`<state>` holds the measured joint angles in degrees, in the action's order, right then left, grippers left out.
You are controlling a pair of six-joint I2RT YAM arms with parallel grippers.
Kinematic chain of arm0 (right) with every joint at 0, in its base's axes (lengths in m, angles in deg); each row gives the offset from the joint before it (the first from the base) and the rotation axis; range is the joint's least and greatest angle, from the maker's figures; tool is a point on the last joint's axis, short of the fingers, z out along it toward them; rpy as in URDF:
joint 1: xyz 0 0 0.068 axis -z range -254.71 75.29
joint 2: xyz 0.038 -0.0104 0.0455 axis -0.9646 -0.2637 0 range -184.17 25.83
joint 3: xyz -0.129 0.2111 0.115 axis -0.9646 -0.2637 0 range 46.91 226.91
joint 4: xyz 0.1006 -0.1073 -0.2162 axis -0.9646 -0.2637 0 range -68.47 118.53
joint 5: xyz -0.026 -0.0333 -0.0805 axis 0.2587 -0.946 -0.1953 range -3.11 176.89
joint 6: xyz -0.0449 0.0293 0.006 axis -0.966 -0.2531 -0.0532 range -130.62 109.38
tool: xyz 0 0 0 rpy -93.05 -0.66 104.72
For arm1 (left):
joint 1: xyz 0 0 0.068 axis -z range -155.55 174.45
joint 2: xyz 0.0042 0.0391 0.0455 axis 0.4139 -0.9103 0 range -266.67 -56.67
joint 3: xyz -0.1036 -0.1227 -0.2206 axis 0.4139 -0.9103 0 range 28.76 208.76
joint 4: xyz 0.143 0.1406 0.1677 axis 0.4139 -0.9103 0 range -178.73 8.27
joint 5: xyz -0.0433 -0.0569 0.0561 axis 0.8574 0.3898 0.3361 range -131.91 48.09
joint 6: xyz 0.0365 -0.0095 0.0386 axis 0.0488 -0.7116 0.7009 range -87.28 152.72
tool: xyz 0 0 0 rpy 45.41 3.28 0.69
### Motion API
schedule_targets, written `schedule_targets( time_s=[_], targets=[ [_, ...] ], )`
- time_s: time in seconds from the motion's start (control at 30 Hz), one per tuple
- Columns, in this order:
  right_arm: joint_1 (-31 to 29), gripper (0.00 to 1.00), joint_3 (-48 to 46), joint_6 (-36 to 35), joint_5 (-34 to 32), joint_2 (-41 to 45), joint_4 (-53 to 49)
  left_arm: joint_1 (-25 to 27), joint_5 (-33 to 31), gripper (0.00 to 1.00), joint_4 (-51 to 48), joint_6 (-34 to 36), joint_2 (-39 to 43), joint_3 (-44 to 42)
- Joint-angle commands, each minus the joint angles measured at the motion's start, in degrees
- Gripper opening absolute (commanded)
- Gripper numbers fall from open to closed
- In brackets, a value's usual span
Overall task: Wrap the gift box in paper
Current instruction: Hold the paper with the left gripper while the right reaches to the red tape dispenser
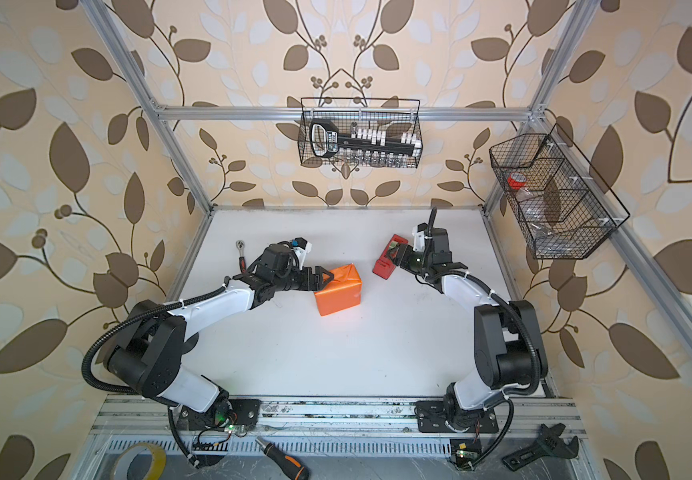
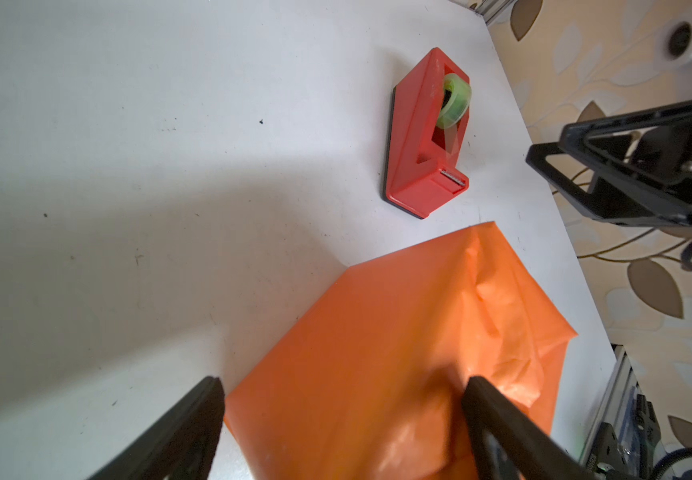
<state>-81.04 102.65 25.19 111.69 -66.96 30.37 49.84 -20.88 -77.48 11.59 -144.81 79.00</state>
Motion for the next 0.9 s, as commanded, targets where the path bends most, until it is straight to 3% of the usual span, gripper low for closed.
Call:
schedule_targets(
  time_s=[0.0, 0.3, 0.87],
  targets=[
    [0.0, 0.47, 2.56, 2.01, 1.52, -3.98, -0.16, -0.43, -0.4, 0.9, -6.03, 2.11, -0.51, -1.98],
    [0.05, 0.39, 4.5, 6.57, 4.13, -11.79, 5.28, -0.43, 0.29, 0.89, -5.83, 1.92, -1.07, -1.64],
    [-0.09, 0.23, -0.96, 16.26, 4.74, -16.09, 16.07, -0.43, 0.01, 0.88, -5.4, 1.56, -0.81, -2.16]
  ],
)
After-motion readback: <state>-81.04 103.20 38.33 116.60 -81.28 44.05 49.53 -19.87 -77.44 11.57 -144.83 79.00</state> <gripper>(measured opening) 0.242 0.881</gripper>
